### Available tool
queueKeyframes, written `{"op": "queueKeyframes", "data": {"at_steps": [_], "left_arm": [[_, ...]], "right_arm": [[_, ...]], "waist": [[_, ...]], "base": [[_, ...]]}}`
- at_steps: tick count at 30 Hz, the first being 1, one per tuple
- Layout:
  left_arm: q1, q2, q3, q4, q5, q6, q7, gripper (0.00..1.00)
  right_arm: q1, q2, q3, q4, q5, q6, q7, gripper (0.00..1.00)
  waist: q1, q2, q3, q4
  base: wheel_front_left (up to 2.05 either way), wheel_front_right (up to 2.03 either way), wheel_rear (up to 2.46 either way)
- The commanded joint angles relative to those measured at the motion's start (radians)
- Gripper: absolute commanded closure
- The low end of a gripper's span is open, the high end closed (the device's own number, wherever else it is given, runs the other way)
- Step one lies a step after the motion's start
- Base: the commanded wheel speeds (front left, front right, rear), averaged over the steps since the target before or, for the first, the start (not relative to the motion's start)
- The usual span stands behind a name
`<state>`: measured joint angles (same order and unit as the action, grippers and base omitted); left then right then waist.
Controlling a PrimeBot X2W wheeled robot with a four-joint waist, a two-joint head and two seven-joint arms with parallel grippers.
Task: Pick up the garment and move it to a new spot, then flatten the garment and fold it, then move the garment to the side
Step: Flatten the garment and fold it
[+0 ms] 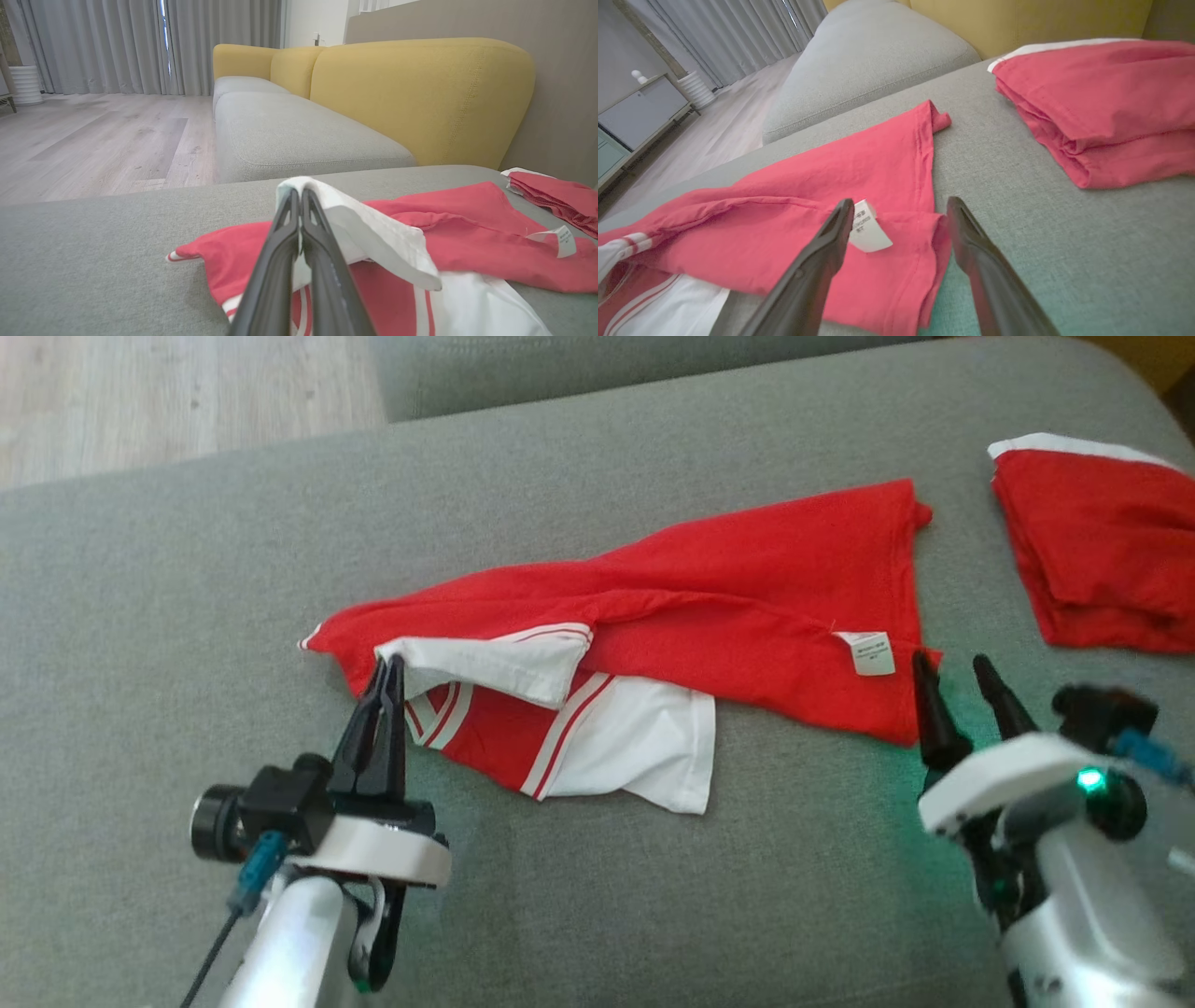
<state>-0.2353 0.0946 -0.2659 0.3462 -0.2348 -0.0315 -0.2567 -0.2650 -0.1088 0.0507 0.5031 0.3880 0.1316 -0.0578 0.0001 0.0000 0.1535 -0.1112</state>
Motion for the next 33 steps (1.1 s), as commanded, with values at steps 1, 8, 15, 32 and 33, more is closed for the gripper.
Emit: {"op": "queueKeyframes", "data": {"at_steps": [1, 8, 15, 32, 33], "left_arm": [[-0.047, 0.020, 0.037, -0.039, 0.013, -0.003, -0.005, 1.00], [-0.063, 0.018, 0.041, -0.040, 0.029, -0.010, -0.005, 1.00], [-0.070, 0.018, 0.052, -0.042, 0.037, -0.015, -0.005, 1.00], [-0.080, 0.012, 0.059, -0.032, 0.053, -0.028, -0.005, 1.00], [-0.080, 0.012, 0.060, -0.031, 0.053, -0.029, -0.005, 1.00]], "right_arm": [[-0.043, -0.016, 0.017, -0.003, 0.028, -0.001, 0.024, 0.00], [-0.133, -0.027, 0.010, 0.110, 0.140, -0.001, 0.134, 0.00], [-0.165, -0.031, 0.028, 0.140, 0.231, -0.001, 0.152, 0.00], [-0.203, -0.071, 0.083, 0.213, 0.302, -0.001, 0.047, 1.00], [-0.204, -0.074, 0.089, 0.215, 0.305, -0.001, 0.038, 1.00]], "waist": [[-0.0001, 0.0000, 0.013, 0.006], [-0.0001, 0.0000, 0.039, 0.023], [-0.0001, 0.0000, 0.049, 0.030], [-0.0001, 0.0000, 0.058, 0.043], [-0.0001, 0.0000, 0.057, 0.044]], "base": [[0.00, 0.00, 0.00], [0.00, 0.00, 0.00], [0.00, 0.00, 0.00], [0.00, 0.00, 0.00], [0.00, 0.00, 0.00]]}}
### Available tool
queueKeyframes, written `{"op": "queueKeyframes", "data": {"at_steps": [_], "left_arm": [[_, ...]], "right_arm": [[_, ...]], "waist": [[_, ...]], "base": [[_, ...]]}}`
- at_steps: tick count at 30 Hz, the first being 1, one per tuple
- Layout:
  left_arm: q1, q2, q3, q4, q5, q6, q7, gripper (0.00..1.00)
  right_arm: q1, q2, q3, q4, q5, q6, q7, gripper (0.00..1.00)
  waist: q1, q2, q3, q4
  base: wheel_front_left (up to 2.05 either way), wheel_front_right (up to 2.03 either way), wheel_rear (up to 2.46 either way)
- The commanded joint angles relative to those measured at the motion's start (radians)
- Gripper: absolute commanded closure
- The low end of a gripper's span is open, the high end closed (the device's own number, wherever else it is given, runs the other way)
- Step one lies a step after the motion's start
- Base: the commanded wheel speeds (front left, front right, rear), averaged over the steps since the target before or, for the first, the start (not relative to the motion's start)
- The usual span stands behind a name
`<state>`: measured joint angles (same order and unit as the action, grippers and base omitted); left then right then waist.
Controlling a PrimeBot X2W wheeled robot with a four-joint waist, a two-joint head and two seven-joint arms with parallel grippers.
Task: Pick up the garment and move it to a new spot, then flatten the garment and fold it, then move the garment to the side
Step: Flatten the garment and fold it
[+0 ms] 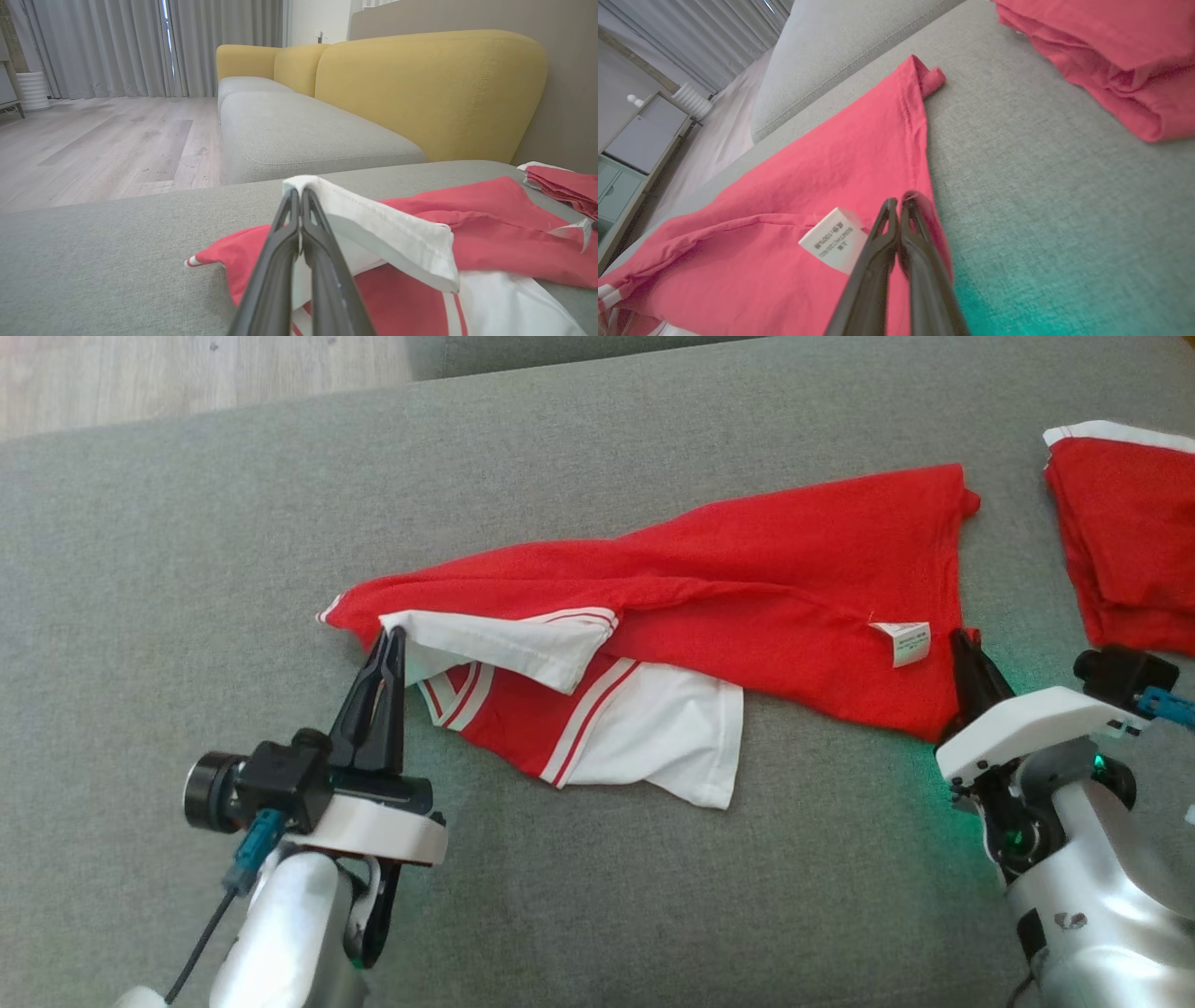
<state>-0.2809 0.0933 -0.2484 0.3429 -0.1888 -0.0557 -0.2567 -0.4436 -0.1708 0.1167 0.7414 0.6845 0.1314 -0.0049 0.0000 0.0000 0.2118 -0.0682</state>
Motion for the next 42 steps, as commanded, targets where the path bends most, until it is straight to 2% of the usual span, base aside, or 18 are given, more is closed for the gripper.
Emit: {"op": "queueKeyframes", "data": {"at_steps": [1, 6, 14, 18, 22, 28, 32, 37, 42], "left_arm": [[-0.035, 0.013, 0.045, -0.026, 0.007, -0.005, -0.005, 1.00], [-0.031, 0.009, 0.063, -0.039, 0.000, -0.008, -0.005, 1.00], [-0.030, 0.000, 0.129, -0.128, -0.052, -0.024, -0.005, 1.00], [-0.060, 0.006, 0.163, -0.190, -0.103, -0.044, -0.005, 1.00], [-0.130, 0.032, 0.180, -0.258, -0.155, -0.058, 0.004, 1.00], [-0.252, 0.090, 0.173, -0.377, -0.214, -0.068, 0.087, 1.00], [-0.343, 0.142, 0.167, -0.427, -0.227, -0.070, 0.153, 1.00], [-0.529, 0.204, 0.160, -0.379, -0.232, -0.072, 0.213, 1.00], [-0.713, 0.231, 0.127, -0.212, -0.224, -0.073, 0.236, 1.00]], "right_arm": [[-0.026, -0.016, 0.030, -0.024, 0.011, -0.001, -0.027, 1.00], [-0.013, -0.042, 0.049, -0.038, 0.040, -0.001, -0.086, 1.00], [0.024, -0.117, 0.072, -0.145, 0.074, -0.001, -0.152, 1.00], [0.035, -0.175, 0.088, -0.277, 0.094, -0.001, -0.152, 1.00], [0.027, -0.262, 0.098, -0.453, 0.100, -0.001, -0.123, 1.00], [-0.038, -0.375, 0.076, -0.707, 0.070, -0.001, -0.081, 1.00], [-0.119, -0.410, 0.061, -0.795, 0.038, -0.001, -0.046, 1.00], [-0.277, -0.439, 0.102, -0.769, 0.024, -0.001, 0.011, 1.00], [-0.444, -0.432, 0.192, -0.642, 0.020, -0.001, 0.025, 1.00]], "waist": [[0.0000, 0.0000, -0.004, 0.001], [0.0000, 0.0000, -0.031, 0.003], [0.0000, 0.0000, -0.089, -0.003], [0.0000, 0.0000, -0.119, -0.007], [0.0000, 0.0000, -0.143, -0.013], [0.0000, 0.0000, -0.186, -0.021], [0.0000, 0.0000, -0.209, -0.021], [0.0000, 0.0000, -0.195, -0.003], [0.0000, 0.0000, -0.120, 0.019]], "base": [[0.00, 0.00, 0.00], [0.00, 0.00, 0.00], [0.00, 0.00, 0.00], [0.00, 0.00, 0.00], [0.00, 0.00, 0.00], [0.00, 0.00, 0.00], [0.00, 0.00, 0.00], [0.00, 0.00, 0.00], [0.00, 0.00, 0.00]]}}
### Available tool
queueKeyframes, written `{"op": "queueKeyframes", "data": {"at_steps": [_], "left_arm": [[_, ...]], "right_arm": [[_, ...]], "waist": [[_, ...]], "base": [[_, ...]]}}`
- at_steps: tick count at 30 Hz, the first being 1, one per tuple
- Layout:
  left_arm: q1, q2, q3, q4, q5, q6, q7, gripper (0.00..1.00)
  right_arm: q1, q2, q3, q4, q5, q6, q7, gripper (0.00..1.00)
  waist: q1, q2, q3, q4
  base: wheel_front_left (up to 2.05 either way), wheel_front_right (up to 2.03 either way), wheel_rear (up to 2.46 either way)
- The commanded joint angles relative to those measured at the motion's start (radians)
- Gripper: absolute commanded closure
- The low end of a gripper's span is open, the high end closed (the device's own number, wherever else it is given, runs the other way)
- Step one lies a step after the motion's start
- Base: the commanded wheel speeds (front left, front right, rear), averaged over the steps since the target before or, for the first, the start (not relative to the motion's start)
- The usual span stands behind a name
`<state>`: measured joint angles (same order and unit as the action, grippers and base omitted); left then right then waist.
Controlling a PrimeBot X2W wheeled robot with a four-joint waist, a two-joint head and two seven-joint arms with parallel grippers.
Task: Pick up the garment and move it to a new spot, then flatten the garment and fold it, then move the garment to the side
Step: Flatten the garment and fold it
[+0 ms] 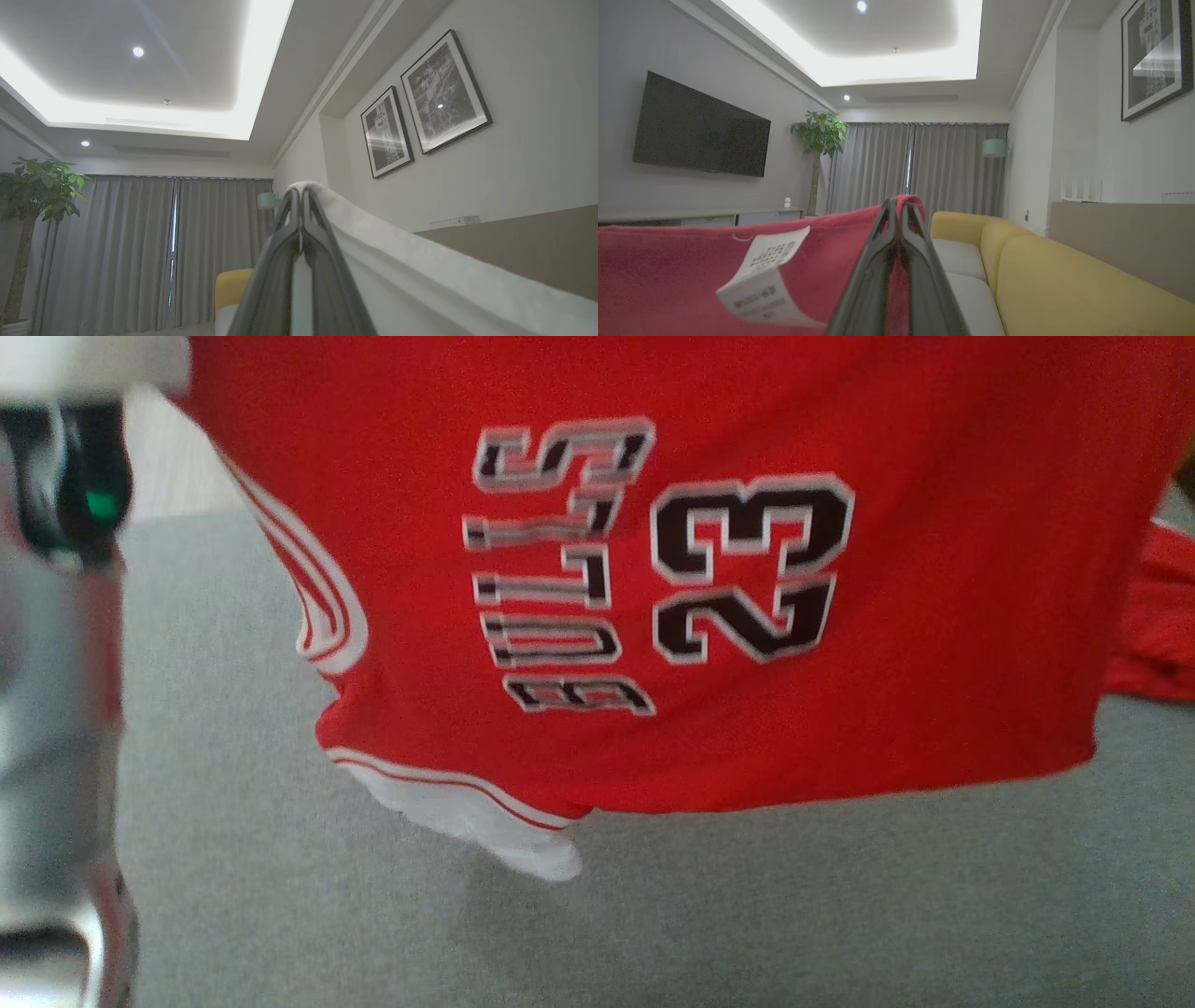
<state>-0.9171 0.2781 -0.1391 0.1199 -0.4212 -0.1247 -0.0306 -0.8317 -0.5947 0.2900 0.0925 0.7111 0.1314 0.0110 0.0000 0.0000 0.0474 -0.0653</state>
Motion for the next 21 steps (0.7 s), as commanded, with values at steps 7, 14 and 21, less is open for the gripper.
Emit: {"op": "queueKeyframes", "data": {"at_steps": [7, 14, 21], "left_arm": [[-0.342, 0.061, -0.038, 0.337, 0.068, -0.005, -0.034, 1.00], [-0.562, 0.054, -0.057, 0.544, 0.116, -0.003, -0.175, 1.00], [-0.608, 0.016, -0.102, 0.606, 0.080, -0.005, -0.228, 1.00]], "right_arm": [[-0.309, 0.055, 0.161, 0.249, -0.039, -0.001, -0.041, 1.00], [-0.510, 0.119, 0.207, 0.445, -0.087, -0.001, -0.180, 1.00], [-0.591, 0.118, 0.266, 0.578, -0.094, -0.001, -0.253, 1.00]], "waist": [[0.0000, 0.0000, 0.199, 0.040], [0.0000, 0.0000, 0.306, 0.038], [0.0000, 0.0000, 0.385, 0.061]], "base": [[0.00, 0.00, 0.00], [0.00, 0.00, 0.00], [0.00, 0.00, 0.00]]}}
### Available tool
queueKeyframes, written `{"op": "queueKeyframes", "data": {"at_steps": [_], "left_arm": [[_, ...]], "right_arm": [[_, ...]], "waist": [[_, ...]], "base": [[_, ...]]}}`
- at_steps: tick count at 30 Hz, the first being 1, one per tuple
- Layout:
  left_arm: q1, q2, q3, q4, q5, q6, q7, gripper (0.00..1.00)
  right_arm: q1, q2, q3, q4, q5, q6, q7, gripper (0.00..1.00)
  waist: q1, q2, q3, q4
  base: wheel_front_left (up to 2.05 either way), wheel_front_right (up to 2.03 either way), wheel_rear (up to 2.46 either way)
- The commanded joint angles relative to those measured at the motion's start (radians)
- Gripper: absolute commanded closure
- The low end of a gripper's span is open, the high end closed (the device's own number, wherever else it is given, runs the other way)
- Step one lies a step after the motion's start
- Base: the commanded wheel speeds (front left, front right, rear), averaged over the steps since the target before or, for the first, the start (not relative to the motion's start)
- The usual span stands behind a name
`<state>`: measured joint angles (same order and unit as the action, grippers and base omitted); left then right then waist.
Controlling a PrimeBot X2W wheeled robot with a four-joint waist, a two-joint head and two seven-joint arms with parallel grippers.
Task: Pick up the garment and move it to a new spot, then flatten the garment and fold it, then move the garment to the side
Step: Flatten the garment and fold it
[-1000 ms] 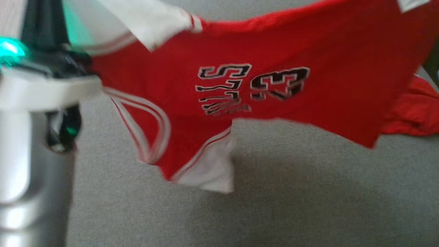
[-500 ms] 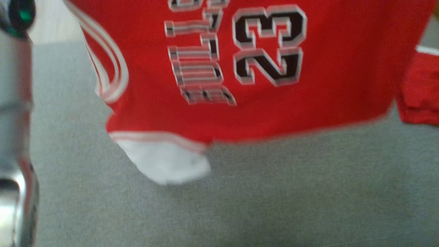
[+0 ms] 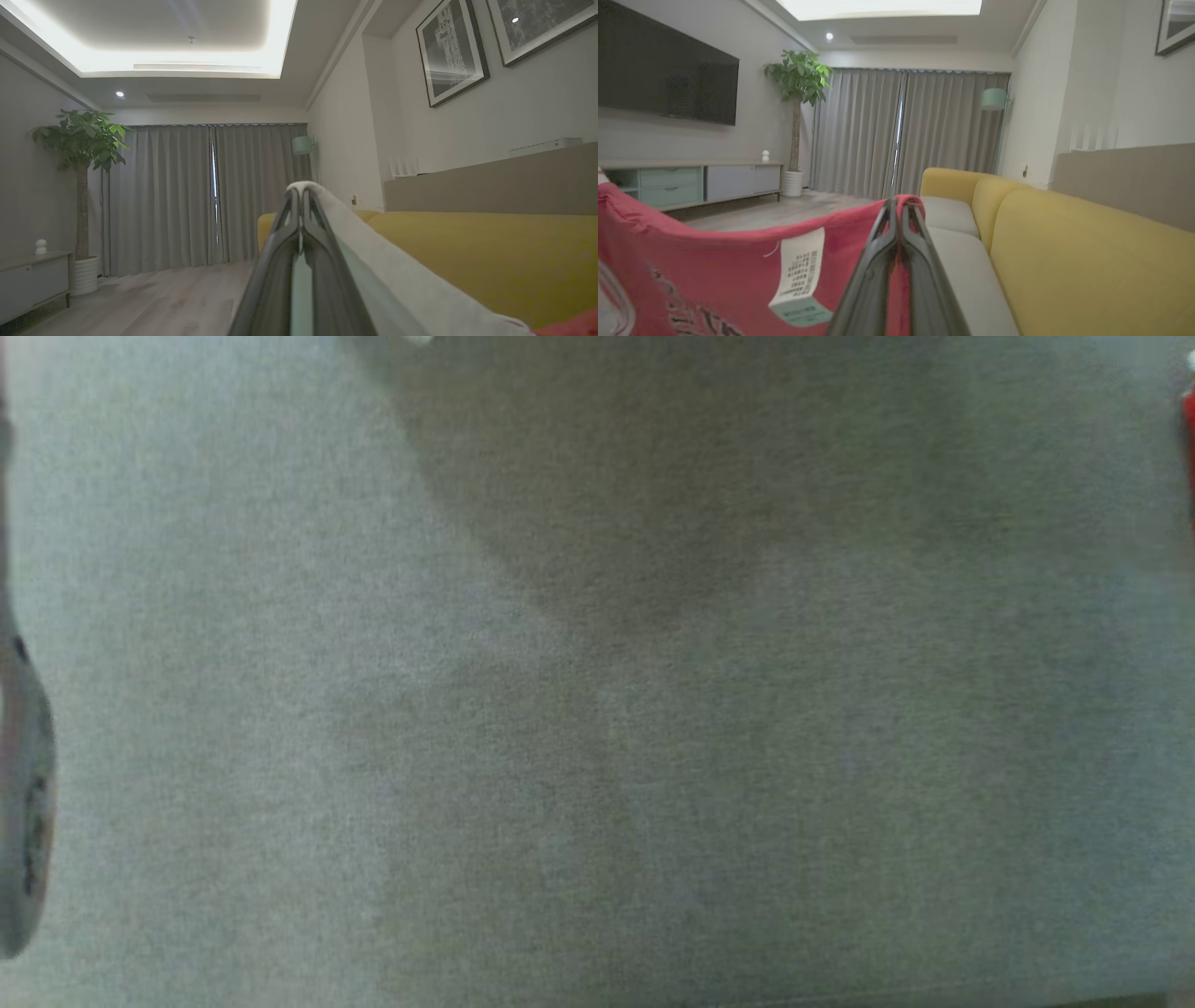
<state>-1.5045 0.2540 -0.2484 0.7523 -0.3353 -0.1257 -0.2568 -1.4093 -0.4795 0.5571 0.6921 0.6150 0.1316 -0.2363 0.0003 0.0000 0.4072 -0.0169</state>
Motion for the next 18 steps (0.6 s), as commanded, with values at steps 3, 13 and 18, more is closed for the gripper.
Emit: {"op": "queueKeyframes", "data": {"at_steps": [3, 13, 18], "left_arm": [[0.033, 0.042, -0.023, -0.050, -0.045, -0.005, -0.004, 1.00], [0.451, 0.100, -0.026, -0.270, -0.124, -0.005, -0.005, 1.00], [0.735, 0.129, -0.008, -0.400, -0.149, -0.005, -0.005, 1.00]], "right_arm": [[0.001, -0.010, 0.028, 0.012, 0.017, -0.001, -0.017, 1.00], [0.242, -0.052, 0.015, 0.012, 0.104, -0.001, -0.025, 1.00], [0.463, -0.090, -0.050, -0.076, 0.139, -0.001, -0.025, 1.00]], "waist": [[-0.0003, 0.0000, 0.057, 0.025], [-0.0003, 0.0000, 0.026, 0.034], [-0.0003, 0.0000, -0.060, 0.032]], "base": [[0.00, 0.00, 0.00], [0.00, 0.00, 0.00], [0.00, 0.00, 0.00]]}}
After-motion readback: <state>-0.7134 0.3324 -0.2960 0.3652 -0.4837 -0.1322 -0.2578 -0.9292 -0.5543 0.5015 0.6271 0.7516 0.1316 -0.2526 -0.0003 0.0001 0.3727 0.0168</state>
